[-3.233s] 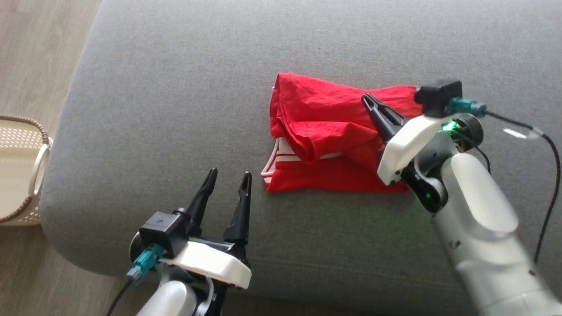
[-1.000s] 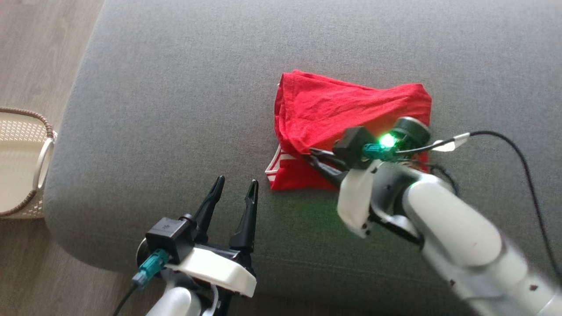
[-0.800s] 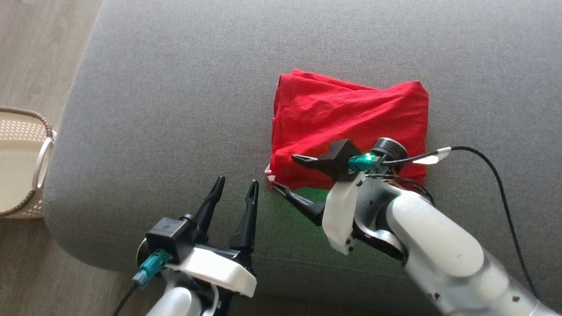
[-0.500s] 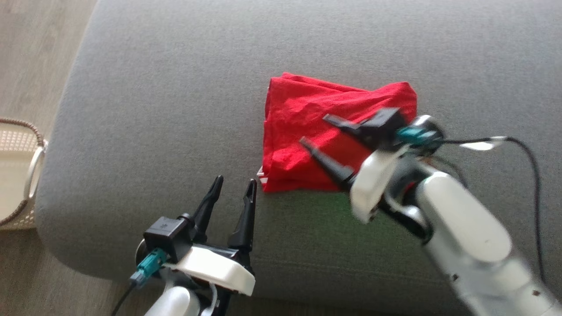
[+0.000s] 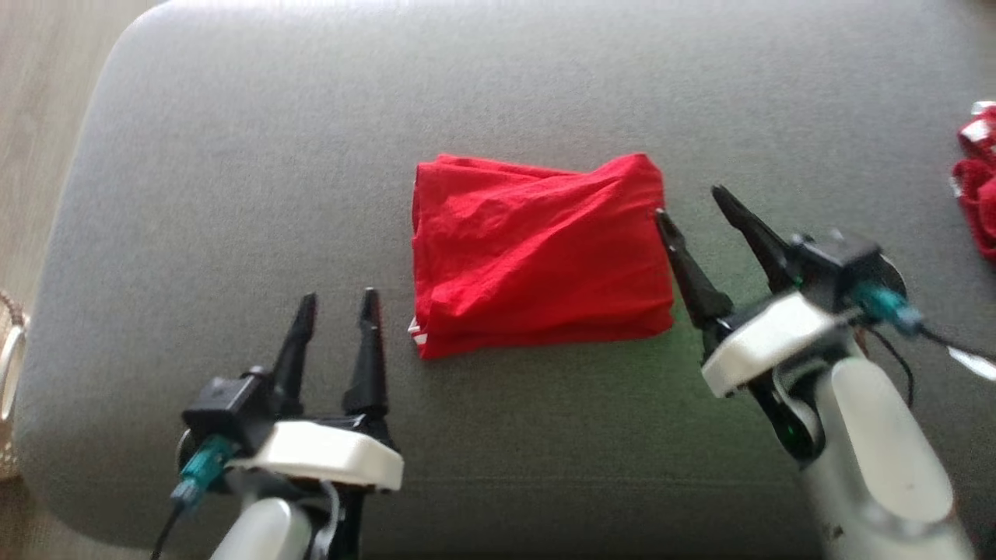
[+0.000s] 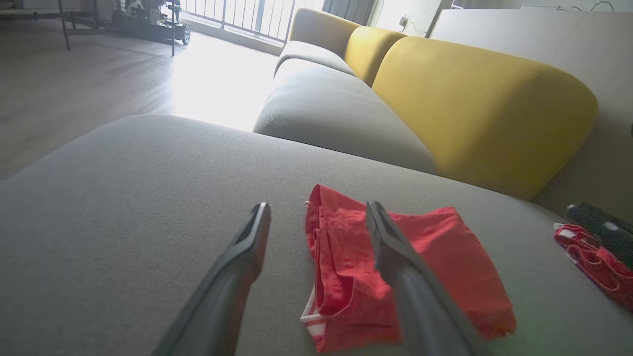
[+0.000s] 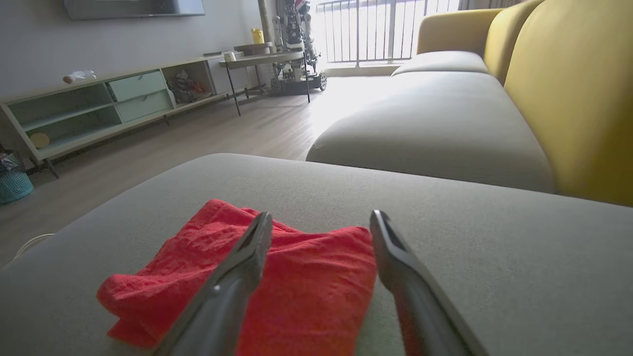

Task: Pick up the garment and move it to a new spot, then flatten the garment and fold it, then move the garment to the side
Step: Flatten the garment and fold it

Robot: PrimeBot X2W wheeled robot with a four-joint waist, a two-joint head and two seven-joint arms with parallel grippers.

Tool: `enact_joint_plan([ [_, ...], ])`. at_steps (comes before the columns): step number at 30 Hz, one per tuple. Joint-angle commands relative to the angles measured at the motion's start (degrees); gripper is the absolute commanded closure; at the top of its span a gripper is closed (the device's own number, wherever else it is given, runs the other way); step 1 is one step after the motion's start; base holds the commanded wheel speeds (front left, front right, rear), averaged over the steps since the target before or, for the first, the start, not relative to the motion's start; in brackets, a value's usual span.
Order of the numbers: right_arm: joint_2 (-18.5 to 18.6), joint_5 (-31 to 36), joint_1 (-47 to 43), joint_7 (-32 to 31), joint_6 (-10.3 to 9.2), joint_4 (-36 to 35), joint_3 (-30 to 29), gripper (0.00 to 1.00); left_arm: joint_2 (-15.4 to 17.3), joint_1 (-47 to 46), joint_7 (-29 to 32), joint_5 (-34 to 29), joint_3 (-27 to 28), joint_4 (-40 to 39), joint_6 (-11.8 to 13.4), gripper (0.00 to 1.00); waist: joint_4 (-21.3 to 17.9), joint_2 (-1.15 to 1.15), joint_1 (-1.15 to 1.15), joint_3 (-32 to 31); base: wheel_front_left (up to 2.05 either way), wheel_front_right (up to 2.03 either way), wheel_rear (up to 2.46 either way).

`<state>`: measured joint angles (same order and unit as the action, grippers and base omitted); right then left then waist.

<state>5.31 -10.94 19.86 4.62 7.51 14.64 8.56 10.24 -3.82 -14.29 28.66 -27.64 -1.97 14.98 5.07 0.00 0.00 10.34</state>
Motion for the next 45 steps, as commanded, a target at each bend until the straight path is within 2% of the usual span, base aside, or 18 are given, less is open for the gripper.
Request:
enact_joint_plan([
  [1,-1.4,1.0,-1.3,3.2,-0.02,-2.2,-0.5,0.00,-0.1,0.4,-0.7,-1.4,3.7,-2.7,0.8,0.00,-1.2,0.00,0.00,-1.7,0.00,0.00,0.00],
  [5,-2.0,2.4,-5.3,7.7,-0.02,-1.8,-3.0,0.00,-0.8,2.9,-0.7,-3.3,7.0,-3.9,1.2,0.00,-2.0,0.00,0.00,-3.7,0.00,0.00,0.00],
  [10,-2.3,3.5,-10.0,9.7,-0.02,-1.8,-5.8,0.00,-1.7,5.7,-0.7,-5.8,9.6,-4.1,0.5,0.00,-2.1,0.00,0.00,-6.2,0.00,0.00,0.00],
  [17,-2.4,1.9,-17.1,10.3,-0.02,-2.3,-7.2,0.00,-3.5,10.7,-0.7,-10.8,13.7,-4.0,-3.1,0.00,-2.3,0.00,0.00,-10.9,0.00,0.00,0.00],
  [24,-2.4,0.3,-21.4,10.4,-0.02,-5.8,-7.3,0.00,-5.3,14.4,-0.7,-13.9,17.9,-3.4,-6.5,0.00,-2.8,0.00,0.00,-12.8,0.00,0.00,0.00],
  [32,-2.4,0.8,-23.3,10.4,-0.02,-6.7,-6.7,0.00,-6.8,16.2,-0.7,-16.2,20.1,-1.4,-9.7,0.00,-2.8,0.00,0.00,-13.8,0.00,0.00,0.00],
  [45,-2.4,-0.5,-23.5,10.4,-0.02,-6.5,-6.7,0.00,-7.3,16.5,-0.7,-18.7,20.6,2.0,-10.5,0.00,-2.5,0.00,0.00,-14.0,0.00,0.00,0.00],
])
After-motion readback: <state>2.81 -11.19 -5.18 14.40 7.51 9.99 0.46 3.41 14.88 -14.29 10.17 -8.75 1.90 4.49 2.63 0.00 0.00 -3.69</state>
